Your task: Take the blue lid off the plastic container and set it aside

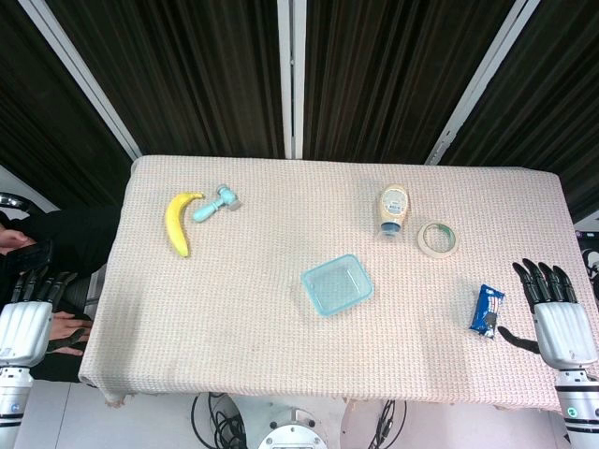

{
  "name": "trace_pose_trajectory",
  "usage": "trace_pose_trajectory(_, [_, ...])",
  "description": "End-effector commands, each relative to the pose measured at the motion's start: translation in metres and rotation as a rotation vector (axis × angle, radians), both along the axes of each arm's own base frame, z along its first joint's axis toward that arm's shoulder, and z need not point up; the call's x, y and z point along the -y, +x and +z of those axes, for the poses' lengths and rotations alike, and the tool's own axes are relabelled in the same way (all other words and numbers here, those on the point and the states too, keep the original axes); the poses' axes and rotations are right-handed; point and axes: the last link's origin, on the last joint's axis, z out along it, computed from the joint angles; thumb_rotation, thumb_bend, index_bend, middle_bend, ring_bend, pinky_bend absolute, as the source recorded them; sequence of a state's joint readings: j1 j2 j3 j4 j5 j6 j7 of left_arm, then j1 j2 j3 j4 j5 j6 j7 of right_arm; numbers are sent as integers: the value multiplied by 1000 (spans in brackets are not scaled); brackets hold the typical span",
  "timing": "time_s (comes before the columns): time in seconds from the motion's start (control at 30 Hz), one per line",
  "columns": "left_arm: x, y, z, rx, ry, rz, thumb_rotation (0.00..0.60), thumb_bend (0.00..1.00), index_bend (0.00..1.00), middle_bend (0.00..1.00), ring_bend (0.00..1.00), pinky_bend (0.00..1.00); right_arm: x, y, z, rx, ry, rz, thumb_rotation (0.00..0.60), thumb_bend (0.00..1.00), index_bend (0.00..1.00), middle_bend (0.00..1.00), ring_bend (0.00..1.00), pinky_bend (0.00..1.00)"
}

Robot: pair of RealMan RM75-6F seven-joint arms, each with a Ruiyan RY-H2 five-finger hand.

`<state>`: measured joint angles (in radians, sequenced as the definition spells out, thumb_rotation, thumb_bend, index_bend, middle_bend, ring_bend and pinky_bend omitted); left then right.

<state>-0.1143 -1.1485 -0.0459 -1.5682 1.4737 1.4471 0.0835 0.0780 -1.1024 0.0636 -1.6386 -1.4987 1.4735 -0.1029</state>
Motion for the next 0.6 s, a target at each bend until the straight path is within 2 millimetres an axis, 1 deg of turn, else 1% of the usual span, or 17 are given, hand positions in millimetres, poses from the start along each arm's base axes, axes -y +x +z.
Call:
trace_pose_trajectory(0.03, [0,0,0,1,9,-2,600,30,159,144,0,0,1,2,0,2,-1,8,600,26,0,50,0,0])
trace_pose_trajectory(0.4, [12,5,-2,14,36,-21,600,30,159,144,0,0,1,10,-4,24,30,76,600,26,0,61,0,0])
trace_pose_trajectory(0.5, [13,6,-2,18,39,-24,600,30,159,144,0,0,6,15,-12,37,69,110,600,26,0,65,0,0])
trace_pose_trajectory(0.6, [14,7,-3,20,36,-34,600,30,159,144,0,0,15,23,-28,53,138,158,600,26,0,66,0,0])
